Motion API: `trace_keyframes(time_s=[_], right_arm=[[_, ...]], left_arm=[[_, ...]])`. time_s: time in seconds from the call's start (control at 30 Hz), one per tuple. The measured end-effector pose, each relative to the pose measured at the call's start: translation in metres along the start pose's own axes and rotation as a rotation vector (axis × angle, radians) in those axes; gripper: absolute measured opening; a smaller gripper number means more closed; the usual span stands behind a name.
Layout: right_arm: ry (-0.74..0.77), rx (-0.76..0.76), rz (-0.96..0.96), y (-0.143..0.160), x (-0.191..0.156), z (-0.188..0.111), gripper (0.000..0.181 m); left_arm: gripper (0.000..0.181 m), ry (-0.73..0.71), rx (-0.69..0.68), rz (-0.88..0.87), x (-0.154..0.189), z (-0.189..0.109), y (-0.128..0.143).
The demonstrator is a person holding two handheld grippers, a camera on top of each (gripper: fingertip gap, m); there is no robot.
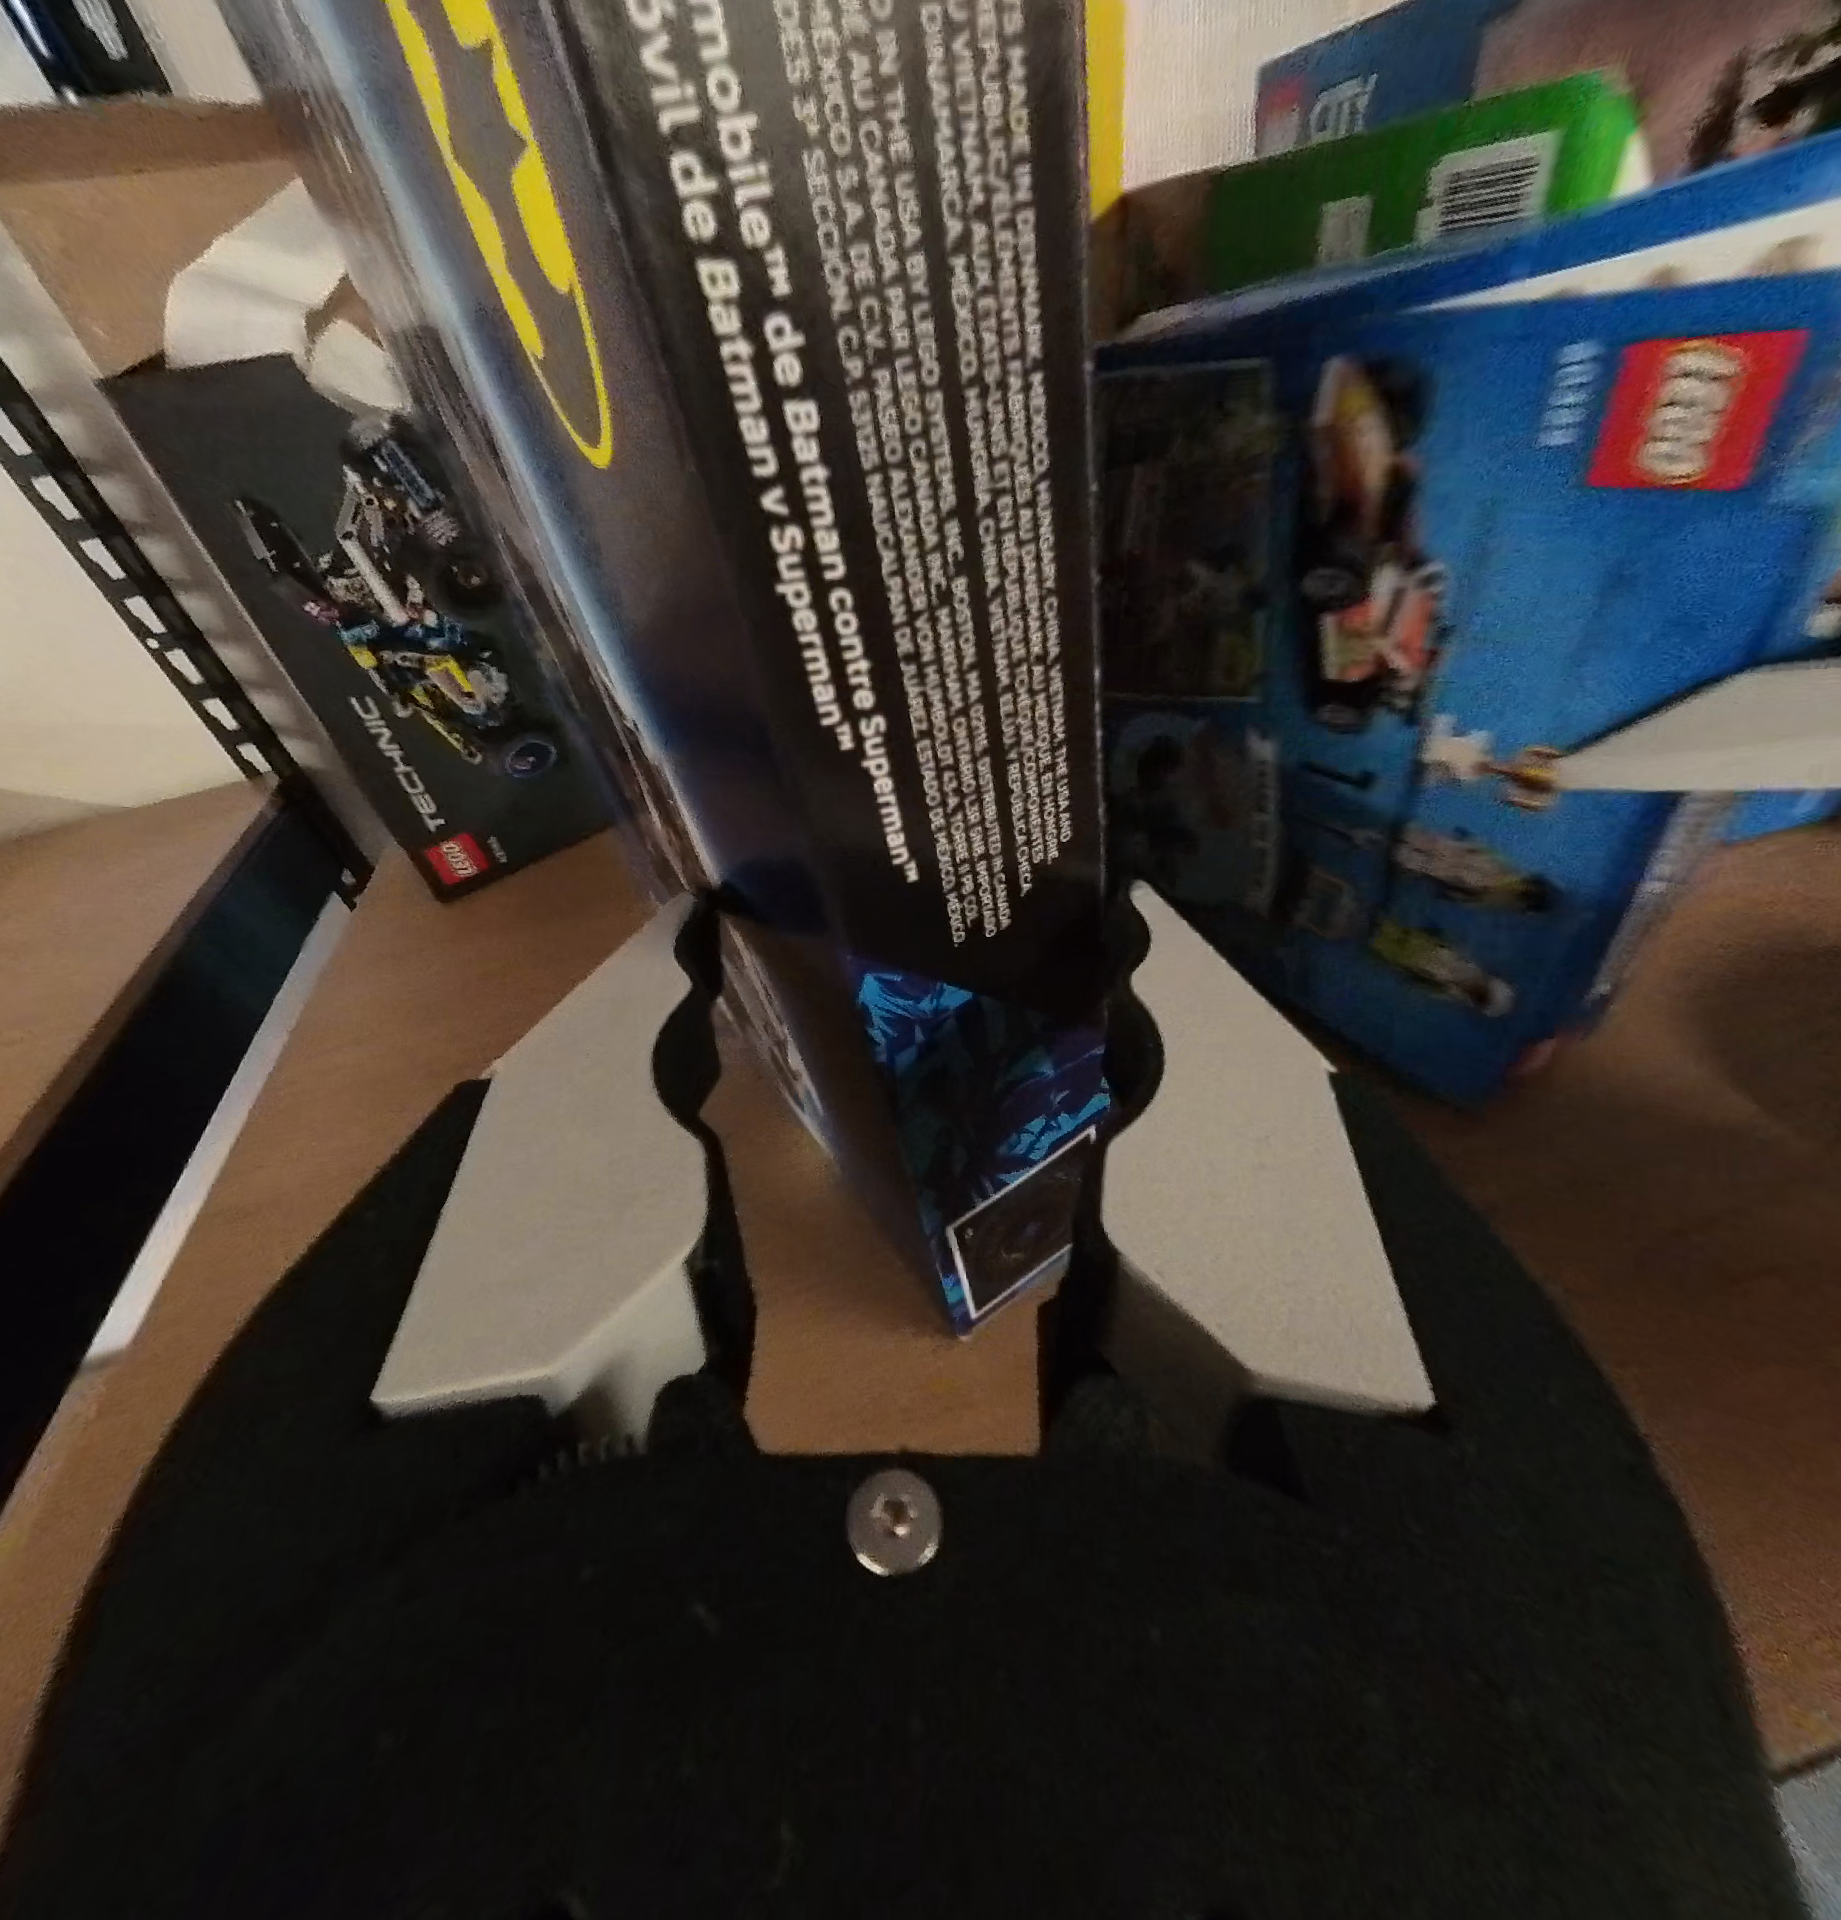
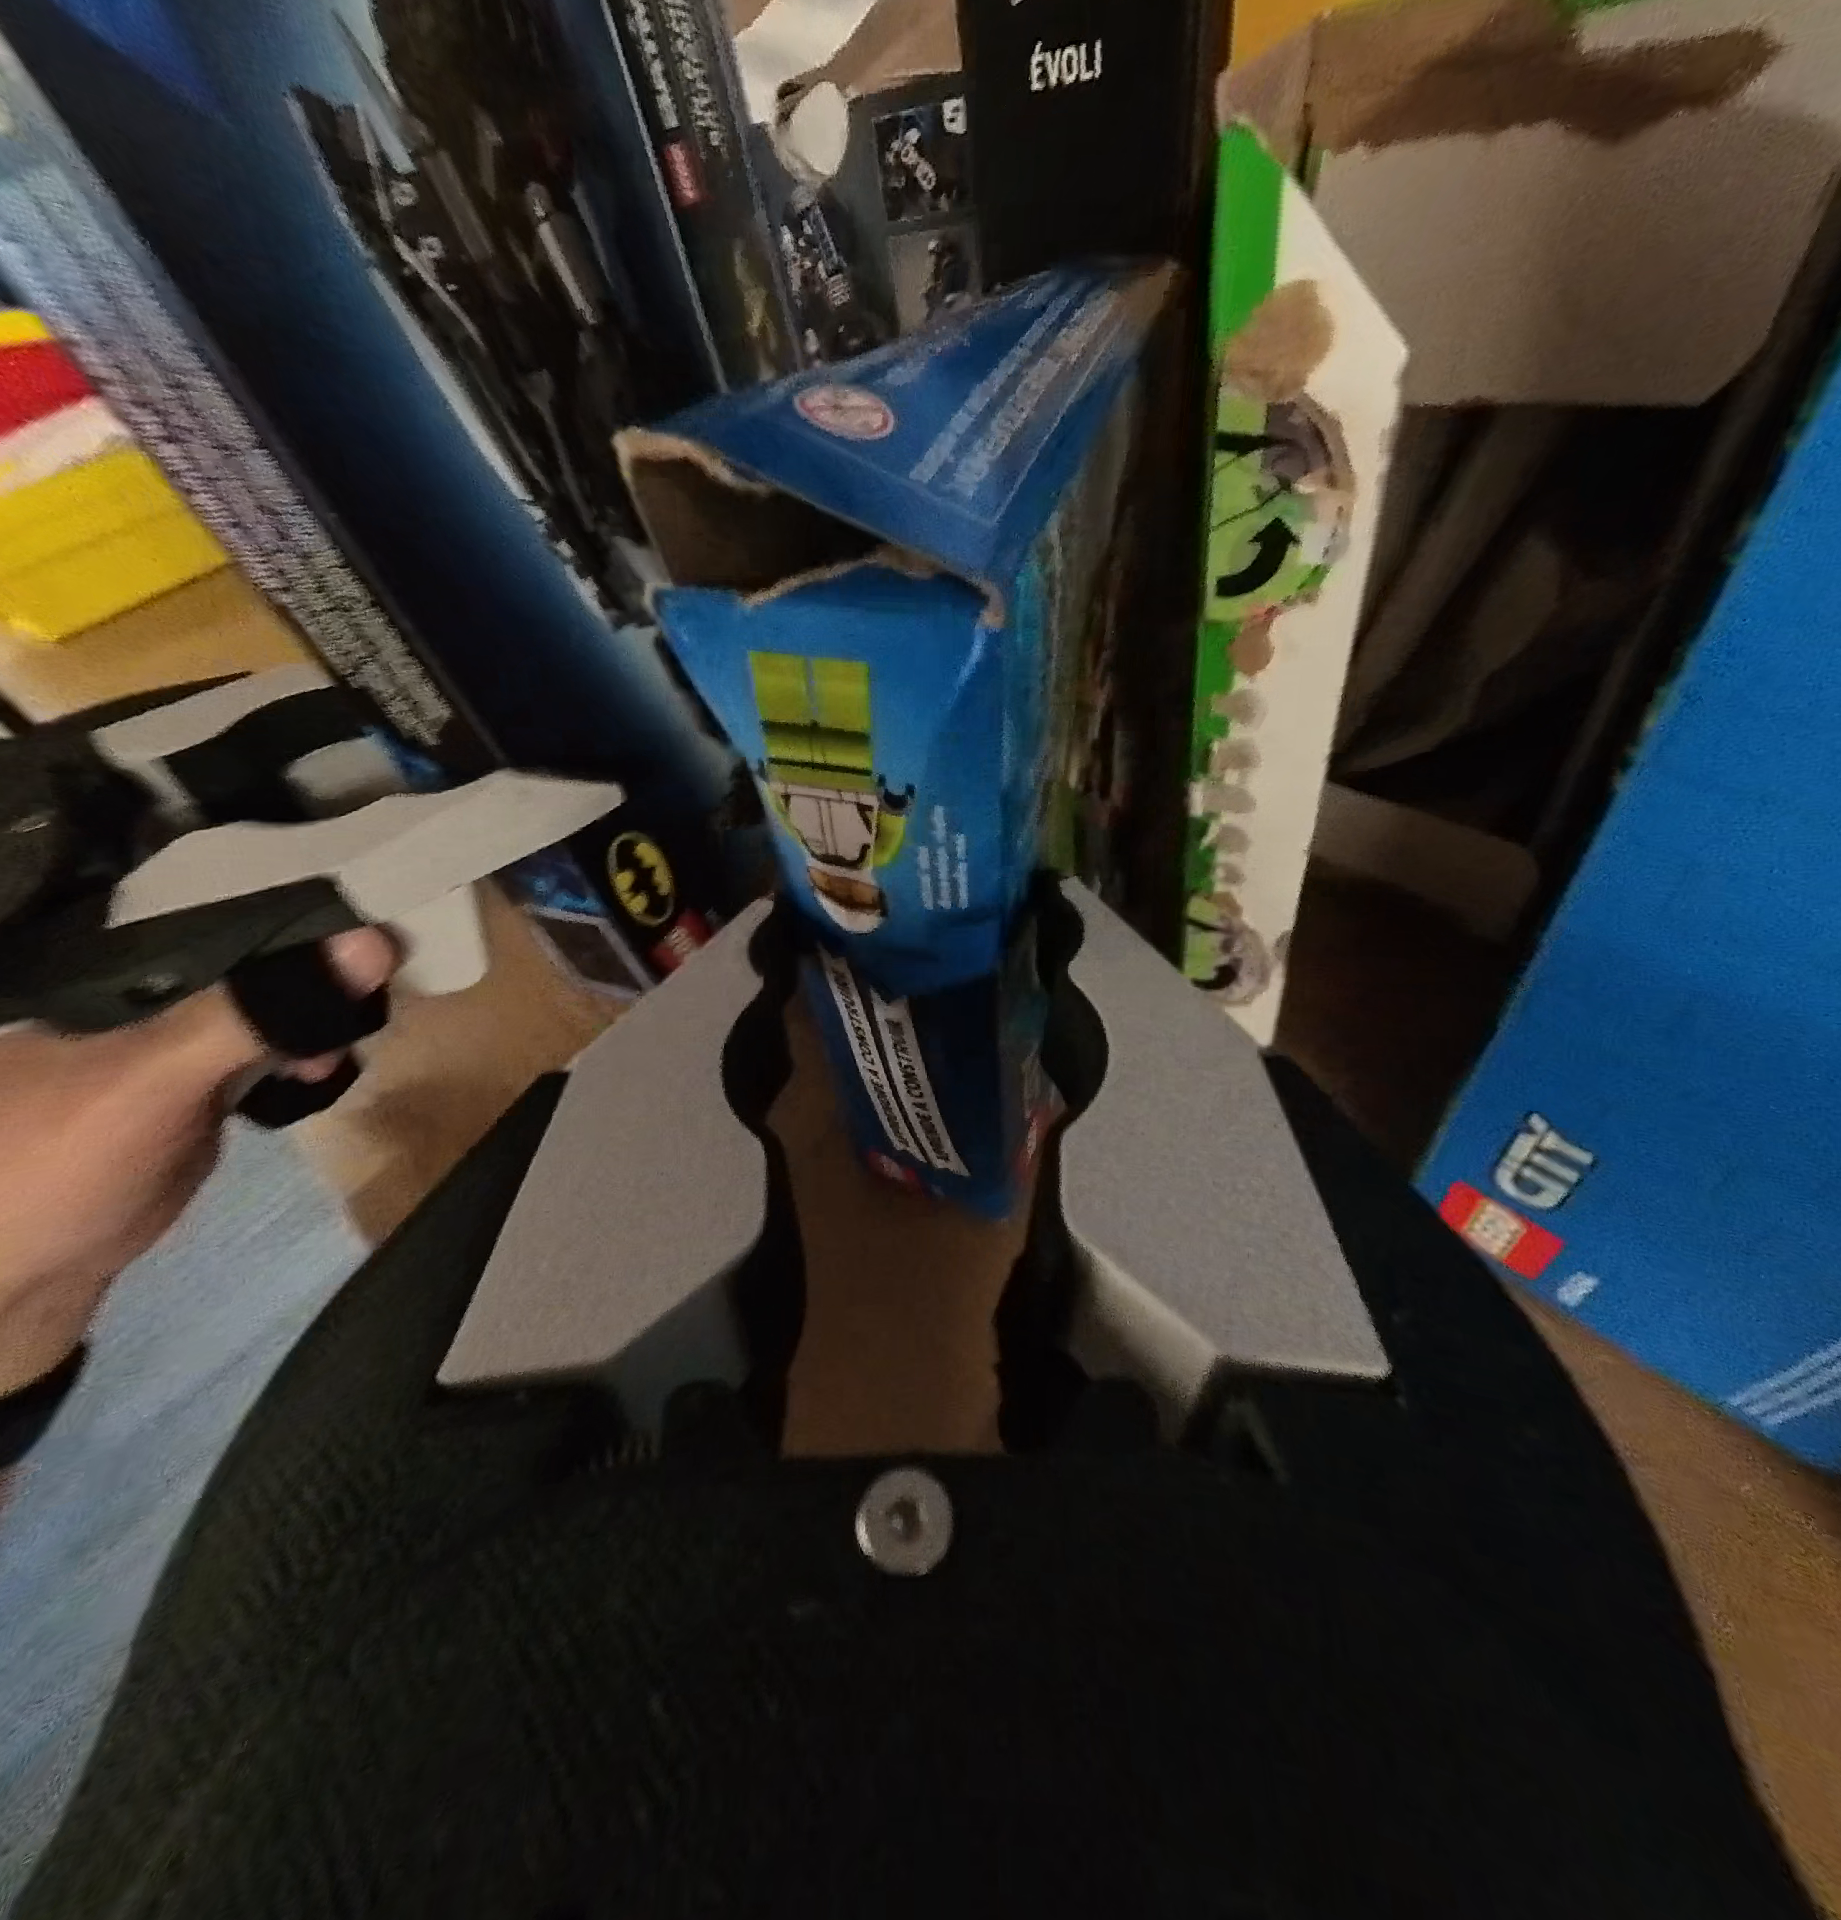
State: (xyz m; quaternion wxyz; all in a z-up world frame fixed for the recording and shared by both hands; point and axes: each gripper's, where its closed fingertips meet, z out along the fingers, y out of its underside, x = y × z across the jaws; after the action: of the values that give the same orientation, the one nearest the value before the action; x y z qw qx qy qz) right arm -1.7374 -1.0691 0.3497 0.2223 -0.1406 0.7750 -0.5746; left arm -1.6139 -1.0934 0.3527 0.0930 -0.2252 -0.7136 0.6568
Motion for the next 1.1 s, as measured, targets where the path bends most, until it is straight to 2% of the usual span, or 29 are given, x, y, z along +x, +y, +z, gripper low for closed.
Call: trace_keyframes(time_s=[0.17, 0.3, 0.4, 0.53, 0.63, 0.77, 0.87, 0.97, 1.1], right_arm=[[-0.183, -0.051, 0.089, 0.006, -0.017, -0.022, 0.045], [-0.353, -0.094, 0.159, 0.014, -0.028, -0.046, 0.046], [-0.452, -0.101, 0.213, 0.017, -0.031, -0.061, 0.045], [-0.484, -0.116, 0.202, 0.025, -0.027, -0.068, 0.045], [-0.519, -0.132, 0.135, 0.027, -0.028, -0.073, 0.045], [-0.583, -0.152, 0.085, 0.023, -0.031, -0.081, 0.044], [-0.657, -0.183, 0.058, 0.022, -0.036, -0.089, 0.043], [-0.745, -0.198, 0.059, 0.016, -0.041, -0.097, 0.043], [-0.825, -0.206, 0.002, 0.013, -0.047, -0.107, 0.042]], left_arm=[[0.070, 0.009, -0.047, -0.006, -0.025, 0.014, 0.005], [0.069, 0.020, -0.063, -0.020, -0.030, 0.011, 0.012], [0.072, 0.000, 0.050, -0.045, -0.027, -0.007, 0.002], [0.068, -0.058, 0.157, 0.002, -0.013, -0.045, -0.012], [0.066, 0.091, 0.144, -0.014, 0.023, -0.059, -0.009], [0.074, 0.330, 0.129, -0.080, 0.063, -0.070, -0.004], [0.077, 0.441, 0.152, -0.096, 0.072, -0.073, -0.004], [0.079, 0.558, 0.108, -0.129, 0.080, -0.072, 0.004], [0.077, 0.604, 0.098, -0.084, 0.084, -0.067, 0.008]])
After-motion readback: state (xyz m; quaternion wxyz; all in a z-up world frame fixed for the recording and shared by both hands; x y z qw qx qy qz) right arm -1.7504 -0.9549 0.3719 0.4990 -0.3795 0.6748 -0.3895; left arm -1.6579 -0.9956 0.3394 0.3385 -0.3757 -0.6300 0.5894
